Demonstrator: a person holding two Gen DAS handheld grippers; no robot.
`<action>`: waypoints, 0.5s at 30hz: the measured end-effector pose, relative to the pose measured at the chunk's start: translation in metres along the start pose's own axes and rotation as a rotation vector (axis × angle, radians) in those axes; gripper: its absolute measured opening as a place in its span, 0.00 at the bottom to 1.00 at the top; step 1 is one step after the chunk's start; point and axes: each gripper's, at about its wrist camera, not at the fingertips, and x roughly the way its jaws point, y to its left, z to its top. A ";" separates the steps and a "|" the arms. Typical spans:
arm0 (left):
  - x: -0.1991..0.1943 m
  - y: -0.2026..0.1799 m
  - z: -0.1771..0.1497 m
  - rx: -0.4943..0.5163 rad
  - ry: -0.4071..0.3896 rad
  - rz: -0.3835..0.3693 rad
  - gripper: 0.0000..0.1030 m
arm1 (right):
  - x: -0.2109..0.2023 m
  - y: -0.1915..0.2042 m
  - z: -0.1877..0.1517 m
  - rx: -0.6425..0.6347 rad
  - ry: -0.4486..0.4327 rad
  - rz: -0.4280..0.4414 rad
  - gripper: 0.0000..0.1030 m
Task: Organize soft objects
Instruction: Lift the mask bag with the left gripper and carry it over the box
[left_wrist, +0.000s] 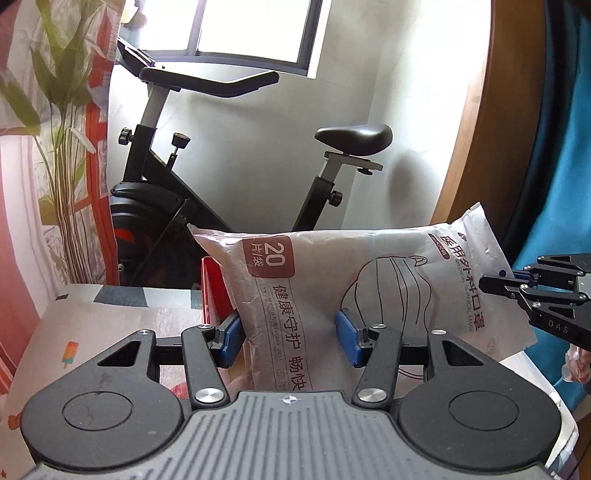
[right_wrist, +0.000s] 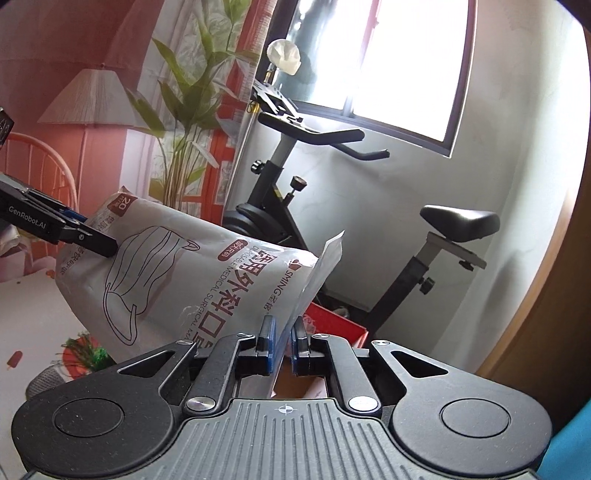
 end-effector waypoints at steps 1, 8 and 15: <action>0.009 0.001 0.005 0.005 0.003 0.004 0.55 | 0.007 -0.002 0.002 -0.009 0.002 -0.010 0.07; 0.062 0.011 0.031 0.057 0.020 0.051 0.54 | 0.069 -0.022 0.006 -0.052 0.027 -0.047 0.08; 0.112 0.023 0.047 0.065 0.038 0.090 0.54 | 0.132 -0.042 0.003 -0.061 0.069 -0.075 0.08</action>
